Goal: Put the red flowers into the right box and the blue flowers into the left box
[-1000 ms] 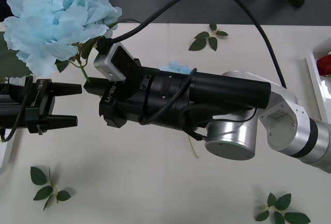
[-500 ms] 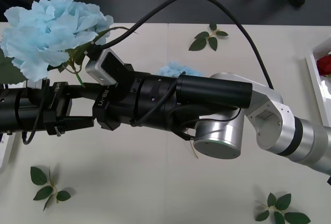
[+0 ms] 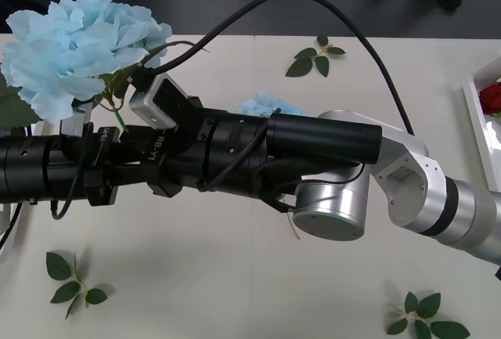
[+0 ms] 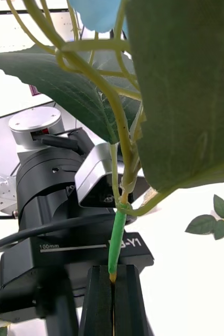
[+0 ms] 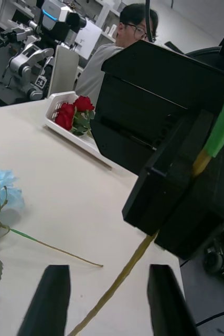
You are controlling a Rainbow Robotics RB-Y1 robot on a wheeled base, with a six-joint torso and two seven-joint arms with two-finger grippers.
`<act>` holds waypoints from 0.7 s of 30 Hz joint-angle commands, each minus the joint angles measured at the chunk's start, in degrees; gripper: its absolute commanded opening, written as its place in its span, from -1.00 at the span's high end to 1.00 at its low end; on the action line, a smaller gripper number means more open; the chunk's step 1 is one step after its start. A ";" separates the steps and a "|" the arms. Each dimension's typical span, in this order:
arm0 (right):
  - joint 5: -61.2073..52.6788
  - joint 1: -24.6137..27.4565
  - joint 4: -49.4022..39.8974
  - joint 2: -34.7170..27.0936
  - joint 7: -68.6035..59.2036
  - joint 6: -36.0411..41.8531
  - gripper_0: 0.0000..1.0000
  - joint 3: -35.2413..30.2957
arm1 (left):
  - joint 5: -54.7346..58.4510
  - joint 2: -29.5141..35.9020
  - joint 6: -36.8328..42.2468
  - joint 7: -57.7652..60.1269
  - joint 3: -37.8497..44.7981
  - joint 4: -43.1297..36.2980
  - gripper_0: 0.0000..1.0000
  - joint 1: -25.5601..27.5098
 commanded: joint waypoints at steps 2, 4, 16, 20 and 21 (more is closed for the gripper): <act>-0.35 -1.75 -1.01 0.56 -0.25 -0.52 1.00 0.15 | -0.73 -0.91 -0.46 -3.77 0.07 -0.69 0.97 -2.05; -0.35 -1.75 -1.01 0.56 -0.25 -0.52 1.00 0.15 | -0.64 -0.91 -0.46 -3.77 -0.02 -0.69 0.99 -2.05; -0.35 -1.75 -1.01 0.56 -0.25 -0.52 -0.98 0.15 | -0.03 -0.91 -0.46 -3.77 0.24 -0.60 1.00 -2.05; -0.35 -1.75 -1.01 0.56 -0.25 -0.52 -1.00 0.15 | 0.06 -0.91 -0.38 -3.77 0.42 -0.69 1.00 -2.05; -0.35 -1.75 -1.01 0.56 -0.25 -0.52 -1.00 0.15 | 0.15 -0.82 -0.46 -3.77 0.51 -0.69 1.00 -1.97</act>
